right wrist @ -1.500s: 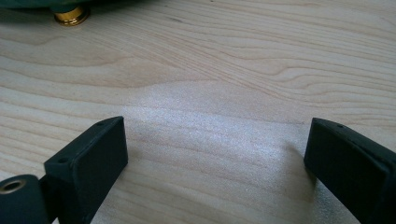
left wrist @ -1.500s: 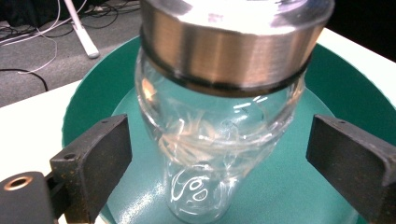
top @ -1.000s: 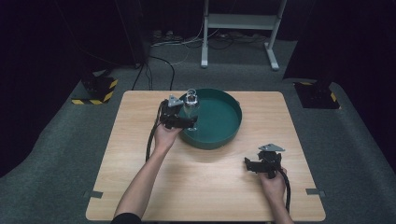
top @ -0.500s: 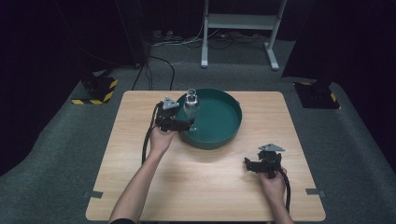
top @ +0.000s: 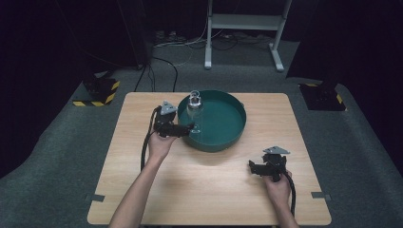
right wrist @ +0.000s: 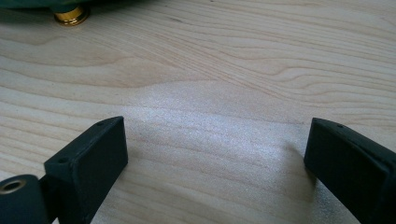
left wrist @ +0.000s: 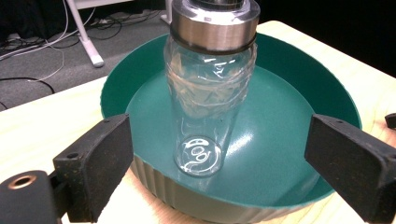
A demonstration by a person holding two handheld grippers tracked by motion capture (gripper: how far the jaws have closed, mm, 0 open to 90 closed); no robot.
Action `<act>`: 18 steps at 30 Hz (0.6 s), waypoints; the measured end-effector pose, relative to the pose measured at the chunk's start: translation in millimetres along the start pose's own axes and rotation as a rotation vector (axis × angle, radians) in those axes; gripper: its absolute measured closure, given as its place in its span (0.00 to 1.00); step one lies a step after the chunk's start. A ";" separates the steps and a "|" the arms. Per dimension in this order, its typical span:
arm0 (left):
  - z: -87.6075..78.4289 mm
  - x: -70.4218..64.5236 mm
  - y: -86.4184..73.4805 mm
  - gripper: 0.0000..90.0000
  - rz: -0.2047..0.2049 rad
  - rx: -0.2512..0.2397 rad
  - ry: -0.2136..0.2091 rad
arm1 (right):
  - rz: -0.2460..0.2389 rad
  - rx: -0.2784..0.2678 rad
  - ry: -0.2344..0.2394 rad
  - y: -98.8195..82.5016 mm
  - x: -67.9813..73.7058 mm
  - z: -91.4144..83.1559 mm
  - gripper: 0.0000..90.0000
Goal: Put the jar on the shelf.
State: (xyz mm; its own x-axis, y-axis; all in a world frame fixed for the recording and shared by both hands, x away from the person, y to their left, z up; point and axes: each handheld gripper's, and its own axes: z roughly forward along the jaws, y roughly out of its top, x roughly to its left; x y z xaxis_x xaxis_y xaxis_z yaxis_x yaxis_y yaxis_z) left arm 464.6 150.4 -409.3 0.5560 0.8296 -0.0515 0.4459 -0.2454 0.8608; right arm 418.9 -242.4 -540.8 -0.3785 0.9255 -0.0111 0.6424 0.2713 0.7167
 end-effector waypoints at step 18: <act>-14.9 -7.1 -7.0 0.09 -0.001 -0.016 -0.010 | 0.001 0.001 0.000 0.0 0.1 0.0 0.06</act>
State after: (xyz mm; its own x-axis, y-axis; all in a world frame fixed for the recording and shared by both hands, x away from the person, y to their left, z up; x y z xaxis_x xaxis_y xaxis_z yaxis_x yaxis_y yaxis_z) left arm 447.0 153.8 -407.4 0.5625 0.8248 -0.0576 0.4351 -0.2361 0.8689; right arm 418.8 -242.3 -540.8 -0.3777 0.9259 -0.0099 0.6433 0.2701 0.7164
